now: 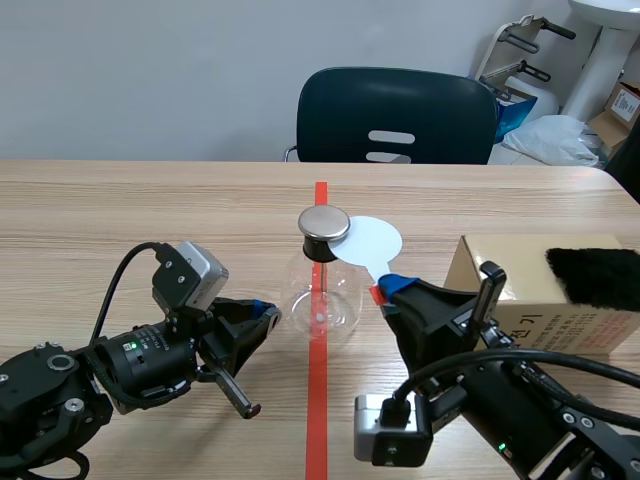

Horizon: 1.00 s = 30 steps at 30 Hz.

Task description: Do the electroscope experiment. move the plate toward and away from the electroscope

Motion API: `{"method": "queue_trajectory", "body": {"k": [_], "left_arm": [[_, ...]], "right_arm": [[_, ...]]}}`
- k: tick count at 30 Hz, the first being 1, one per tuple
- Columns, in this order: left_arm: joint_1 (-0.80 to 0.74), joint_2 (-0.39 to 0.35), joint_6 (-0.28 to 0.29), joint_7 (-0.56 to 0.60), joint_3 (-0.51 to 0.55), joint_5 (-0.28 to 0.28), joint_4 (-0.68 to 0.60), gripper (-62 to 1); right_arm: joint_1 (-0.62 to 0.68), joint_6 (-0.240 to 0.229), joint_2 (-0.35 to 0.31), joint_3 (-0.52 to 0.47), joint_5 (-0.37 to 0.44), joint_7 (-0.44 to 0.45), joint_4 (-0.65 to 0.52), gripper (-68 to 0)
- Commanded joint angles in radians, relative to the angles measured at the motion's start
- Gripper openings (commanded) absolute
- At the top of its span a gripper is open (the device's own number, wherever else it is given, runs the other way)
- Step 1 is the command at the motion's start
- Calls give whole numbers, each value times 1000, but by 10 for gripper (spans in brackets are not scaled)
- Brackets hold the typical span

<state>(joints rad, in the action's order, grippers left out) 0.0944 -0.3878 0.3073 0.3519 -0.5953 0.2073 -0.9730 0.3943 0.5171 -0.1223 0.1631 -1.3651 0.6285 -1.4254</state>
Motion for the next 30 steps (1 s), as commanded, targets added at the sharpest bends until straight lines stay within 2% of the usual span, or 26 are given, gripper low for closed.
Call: {"method": "queue_trajectory", "body": {"k": [1,20,30], "left_arm": [[2,5,0,18,1,6,-29,-573],[2,5,0,18,1,6,-29,-573],[2,5,0,18,1,6,-29,-573]], "right_arm": [[-12,14,-3,-7,6,-14,-28,-669],[-60,14,-26,-8,15,-223,-28,-669],[-95,14,-36,-8,37,-253,-28,-669]]}}
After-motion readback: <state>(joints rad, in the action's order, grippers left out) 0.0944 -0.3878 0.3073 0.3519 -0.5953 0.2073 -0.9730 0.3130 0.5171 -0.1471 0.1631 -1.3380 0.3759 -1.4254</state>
